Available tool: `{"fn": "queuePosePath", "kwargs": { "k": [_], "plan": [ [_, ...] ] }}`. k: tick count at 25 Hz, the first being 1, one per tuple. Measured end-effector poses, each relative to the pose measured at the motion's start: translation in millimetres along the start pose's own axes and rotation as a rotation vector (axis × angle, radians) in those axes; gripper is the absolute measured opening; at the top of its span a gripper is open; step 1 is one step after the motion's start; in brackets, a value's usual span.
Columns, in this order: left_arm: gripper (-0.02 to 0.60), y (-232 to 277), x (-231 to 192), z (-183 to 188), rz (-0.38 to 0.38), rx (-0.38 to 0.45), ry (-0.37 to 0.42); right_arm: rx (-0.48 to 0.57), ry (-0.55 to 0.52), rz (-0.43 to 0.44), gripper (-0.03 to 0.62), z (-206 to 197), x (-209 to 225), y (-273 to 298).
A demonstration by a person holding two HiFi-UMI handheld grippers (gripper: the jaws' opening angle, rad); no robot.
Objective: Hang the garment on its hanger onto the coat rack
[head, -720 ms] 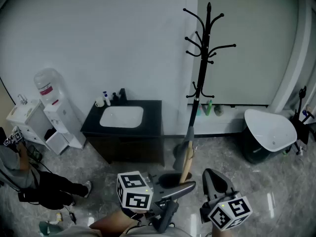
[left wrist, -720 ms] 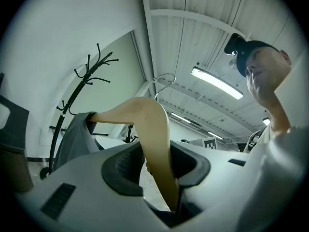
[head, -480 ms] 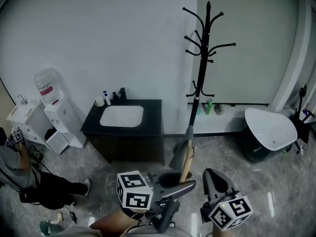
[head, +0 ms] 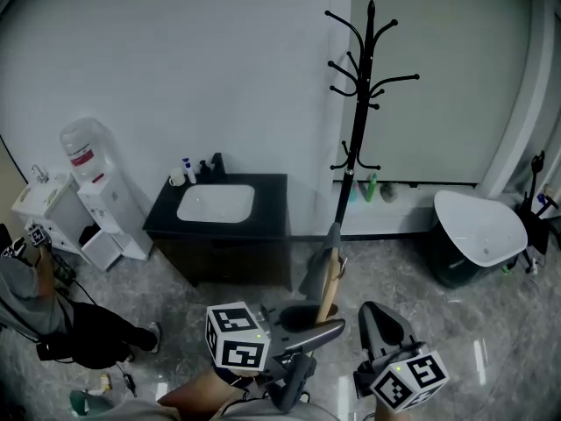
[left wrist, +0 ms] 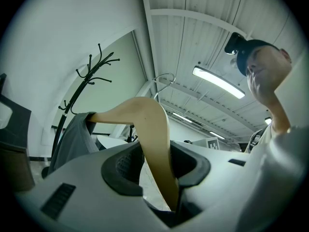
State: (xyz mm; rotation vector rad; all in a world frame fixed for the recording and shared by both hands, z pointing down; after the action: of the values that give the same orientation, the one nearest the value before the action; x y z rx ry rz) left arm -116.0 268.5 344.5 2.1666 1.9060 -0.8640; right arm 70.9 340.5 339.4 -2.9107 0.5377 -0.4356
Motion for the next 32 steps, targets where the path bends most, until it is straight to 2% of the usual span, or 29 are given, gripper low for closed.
{"fn": "queuePosePath", "kwargs": {
  "k": [7, 18, 24, 32],
  "plan": [
    [0.144, 4, 2, -4, 0.012, 0.007, 0.006, 0.019, 0.006, 0.005, 0.015, 1, 5, -13],
    [0.146, 17, -12, 2, 0.080, 0.041, 0.036, 0.031, 0.039, 0.053, 0.015, 5, 34, -9],
    [0.146, 28, -44, 14, 0.101, 0.050, 0.022, 0.019, 0.051, 0.058, 0.015, 2, 56, 24],
    [0.147, 46, -127, 51, 0.082, 0.047, 0.001, 0.021, 0.045, 0.039, 0.015, -9, 89, 105]
  ]
}}
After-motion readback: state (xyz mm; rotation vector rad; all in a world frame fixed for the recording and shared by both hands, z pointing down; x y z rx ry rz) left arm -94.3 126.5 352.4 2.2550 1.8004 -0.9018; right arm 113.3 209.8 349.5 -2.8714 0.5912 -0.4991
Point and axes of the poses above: the fingertips, and each gripper's own axes: y forward along the fingers, x to its right, z out of its top, the point moved 10 cm from there along -y, backward along the fingers, and after that the axes turned 14 degrees about x, right-handed, at the moved point
